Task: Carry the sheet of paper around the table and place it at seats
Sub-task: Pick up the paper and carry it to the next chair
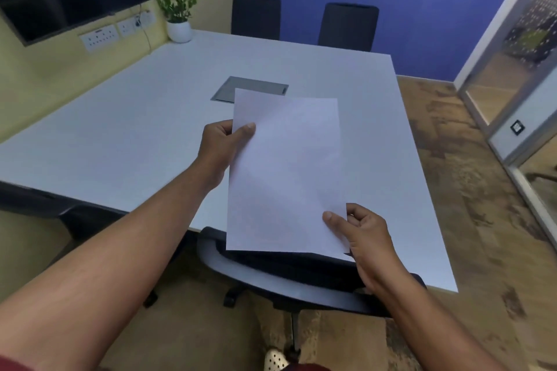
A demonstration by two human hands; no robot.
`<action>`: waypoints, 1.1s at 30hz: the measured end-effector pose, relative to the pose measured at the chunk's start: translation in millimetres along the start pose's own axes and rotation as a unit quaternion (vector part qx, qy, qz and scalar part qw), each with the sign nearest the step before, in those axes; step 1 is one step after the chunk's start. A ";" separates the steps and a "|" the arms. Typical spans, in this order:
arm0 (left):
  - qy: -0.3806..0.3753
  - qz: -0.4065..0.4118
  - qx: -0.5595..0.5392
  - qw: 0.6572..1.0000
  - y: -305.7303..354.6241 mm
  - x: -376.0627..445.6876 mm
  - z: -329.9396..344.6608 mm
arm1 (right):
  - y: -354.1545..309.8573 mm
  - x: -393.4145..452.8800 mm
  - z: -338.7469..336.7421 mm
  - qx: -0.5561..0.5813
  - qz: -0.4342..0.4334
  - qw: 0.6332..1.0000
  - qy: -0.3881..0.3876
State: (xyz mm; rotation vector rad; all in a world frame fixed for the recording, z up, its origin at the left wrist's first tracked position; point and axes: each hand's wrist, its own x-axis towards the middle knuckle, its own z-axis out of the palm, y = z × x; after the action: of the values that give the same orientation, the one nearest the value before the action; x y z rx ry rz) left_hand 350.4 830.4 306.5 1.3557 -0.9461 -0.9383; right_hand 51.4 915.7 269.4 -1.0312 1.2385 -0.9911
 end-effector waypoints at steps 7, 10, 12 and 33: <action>-0.026 -0.025 0.016 0.999 -15.4 51.9 29.2 | 5.5 48.6 -8.1 0.005 0.018 1.000 0.016; -0.044 -0.037 0.025 0.998 -20.4 73.1 45.0 | 6.1 62.5 -12.3 -0.008 0.036 0.999 0.027; -0.057 -0.045 0.027 0.997 -24.3 87.4 57.2 | 5.7 73.2 -18.7 -0.018 0.051 0.998 0.033; -0.277 -0.221 0.107 0.929 -211.6 210.1 91.4 | 111.4 237.9 -55.6 -0.174 0.326 0.929 0.033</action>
State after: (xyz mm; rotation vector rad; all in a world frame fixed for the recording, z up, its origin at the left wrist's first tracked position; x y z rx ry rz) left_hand 338.8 600.8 95.8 1.5558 -1.2134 -1.6624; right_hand 16.9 709.8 100.5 -0.7573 1.7019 -0.2940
